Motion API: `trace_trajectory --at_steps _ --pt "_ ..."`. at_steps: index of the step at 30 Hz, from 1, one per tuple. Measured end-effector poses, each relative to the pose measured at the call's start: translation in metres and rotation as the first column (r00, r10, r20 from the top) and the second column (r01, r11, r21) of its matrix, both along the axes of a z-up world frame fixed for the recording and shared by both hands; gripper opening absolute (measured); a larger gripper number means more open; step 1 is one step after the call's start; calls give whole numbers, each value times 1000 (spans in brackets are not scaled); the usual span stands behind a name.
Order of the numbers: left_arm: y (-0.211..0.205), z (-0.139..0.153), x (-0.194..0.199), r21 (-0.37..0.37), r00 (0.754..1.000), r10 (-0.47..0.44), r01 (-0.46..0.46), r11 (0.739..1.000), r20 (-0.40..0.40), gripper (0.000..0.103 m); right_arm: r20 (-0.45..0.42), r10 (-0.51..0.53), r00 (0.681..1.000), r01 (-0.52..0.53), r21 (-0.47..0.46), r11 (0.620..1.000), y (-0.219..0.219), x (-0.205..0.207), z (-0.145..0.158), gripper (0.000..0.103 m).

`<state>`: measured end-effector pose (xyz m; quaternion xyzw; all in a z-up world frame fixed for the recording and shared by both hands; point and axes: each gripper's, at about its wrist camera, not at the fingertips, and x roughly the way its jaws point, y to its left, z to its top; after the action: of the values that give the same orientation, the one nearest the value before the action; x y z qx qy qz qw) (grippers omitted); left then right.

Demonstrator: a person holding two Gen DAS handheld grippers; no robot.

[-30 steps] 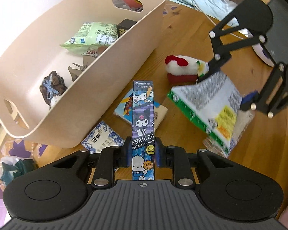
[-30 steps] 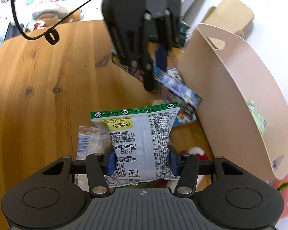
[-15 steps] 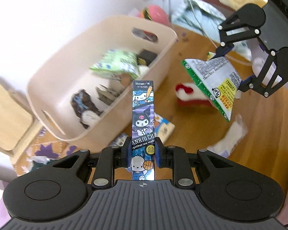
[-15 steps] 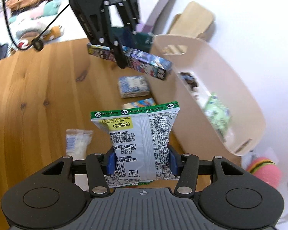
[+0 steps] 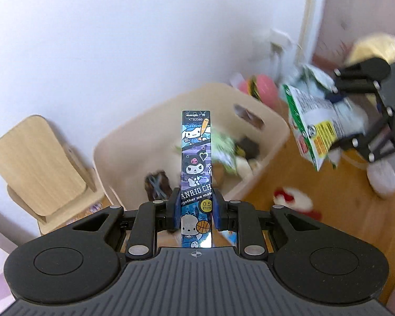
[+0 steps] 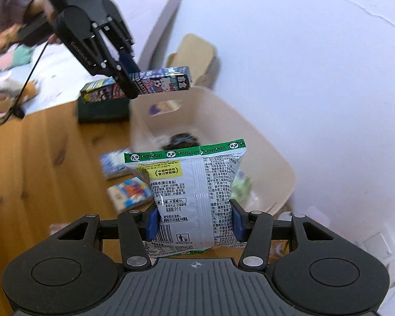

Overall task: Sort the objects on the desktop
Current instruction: 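Carry the snack bag and stick pack over the basket and release both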

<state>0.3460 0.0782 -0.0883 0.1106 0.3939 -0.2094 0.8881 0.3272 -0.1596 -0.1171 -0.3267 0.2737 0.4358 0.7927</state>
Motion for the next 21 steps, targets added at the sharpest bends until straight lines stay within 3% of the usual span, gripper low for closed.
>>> trace_trajectory --at_steps 6,11,16,21 --pt "-2 2 26 -44 990 133 -131 990 43 23 0 -138 990 138 75 988 8 35 5 50" --pt "-2 -14 53 -65 958 287 -286 956 5 23 -93 -277 956 288 146 946 22 75 -1 50" --pt "-4 -33 72 -54 920 390 -392 918 -36 23 -137 -334 932 351 124 928 42 94 -19 50" --pt "-13 -51 85 -53 905 420 -424 904 -71 23 -198 -371 907 396 100 913 53 103 -42 50"
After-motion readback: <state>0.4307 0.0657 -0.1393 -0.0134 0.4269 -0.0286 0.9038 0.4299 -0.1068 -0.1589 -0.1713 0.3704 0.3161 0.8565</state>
